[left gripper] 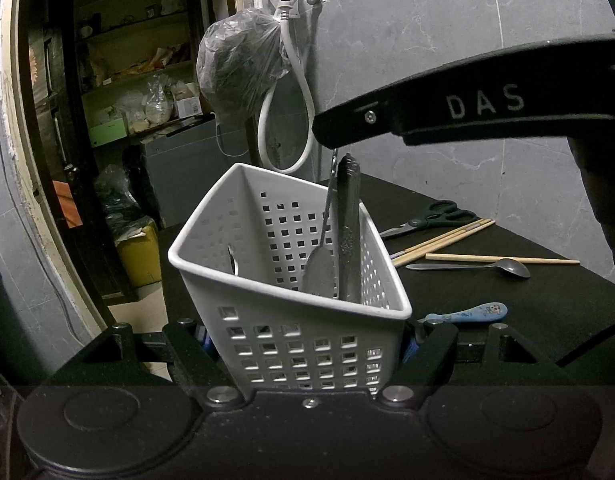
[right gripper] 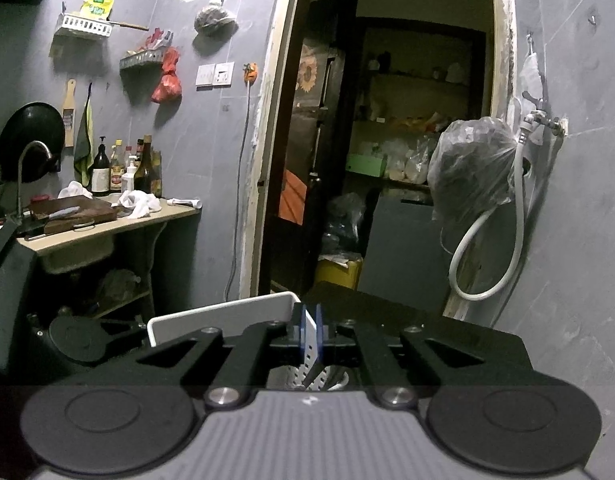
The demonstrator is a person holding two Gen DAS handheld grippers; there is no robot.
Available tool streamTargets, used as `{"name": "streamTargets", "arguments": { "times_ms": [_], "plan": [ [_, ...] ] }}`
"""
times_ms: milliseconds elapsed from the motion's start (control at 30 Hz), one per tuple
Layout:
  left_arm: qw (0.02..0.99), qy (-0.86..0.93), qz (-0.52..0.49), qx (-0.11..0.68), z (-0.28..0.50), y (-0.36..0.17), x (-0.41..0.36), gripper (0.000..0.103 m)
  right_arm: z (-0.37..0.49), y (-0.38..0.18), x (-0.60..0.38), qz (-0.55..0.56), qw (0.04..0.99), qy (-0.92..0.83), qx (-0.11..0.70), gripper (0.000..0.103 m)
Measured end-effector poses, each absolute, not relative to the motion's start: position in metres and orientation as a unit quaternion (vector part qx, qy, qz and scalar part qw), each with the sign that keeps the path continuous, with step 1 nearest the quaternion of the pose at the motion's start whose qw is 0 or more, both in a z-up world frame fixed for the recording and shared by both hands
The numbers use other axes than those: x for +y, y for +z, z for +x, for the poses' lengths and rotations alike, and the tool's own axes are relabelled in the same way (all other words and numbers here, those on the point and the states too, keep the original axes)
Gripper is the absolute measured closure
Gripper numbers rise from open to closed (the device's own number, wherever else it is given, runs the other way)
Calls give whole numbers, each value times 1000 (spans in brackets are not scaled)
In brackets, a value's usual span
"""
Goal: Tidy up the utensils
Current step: 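Lower the silver spoon into the caddy and open the right gripper, then move the right gripper back down toward the light-blue-handled spoon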
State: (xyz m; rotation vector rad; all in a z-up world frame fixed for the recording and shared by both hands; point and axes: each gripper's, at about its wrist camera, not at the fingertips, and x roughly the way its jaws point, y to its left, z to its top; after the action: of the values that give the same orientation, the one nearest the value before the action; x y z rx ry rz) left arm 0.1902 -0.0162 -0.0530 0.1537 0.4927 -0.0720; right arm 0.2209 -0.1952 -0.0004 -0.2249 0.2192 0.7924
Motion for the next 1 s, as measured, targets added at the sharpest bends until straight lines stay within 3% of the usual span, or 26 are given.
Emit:
{"name": "streamTargets", "arguments": {
  "times_ms": [133, 200, 400, 500, 600, 800, 1000],
  "plan": [
    [966, -35, 76, 243, 190, -53, -16, 24, 220, 1, -198, -105, 912, 383, 103, 85],
    [966, -35, 76, 243, 190, -53, -16, 24, 219, 2, -201, -101, 914, 381, 97, 72],
    [966, -36, 76, 243, 190, -53, -16, 24, 222, 9, -219, -80, 931, 349, 75, 49],
    [966, -35, 76, 243, 190, -53, -16, 24, 225, 11, -231, -68, 942, 320, 70, 28],
    [966, -35, 76, 244, 190, -53, -16, 24, 230, 9, -246, -53, 954, 286, 74, 14],
    [966, -36, 77, 244, 190, -53, -17, 24, 244, -7, -271, -39, 966, 226, 116, 1],
    [966, -35, 77, 244, 190, -53, -16, 24, 268, -36, -282, -47, 955, 206, 206, 0]
  ]
}}
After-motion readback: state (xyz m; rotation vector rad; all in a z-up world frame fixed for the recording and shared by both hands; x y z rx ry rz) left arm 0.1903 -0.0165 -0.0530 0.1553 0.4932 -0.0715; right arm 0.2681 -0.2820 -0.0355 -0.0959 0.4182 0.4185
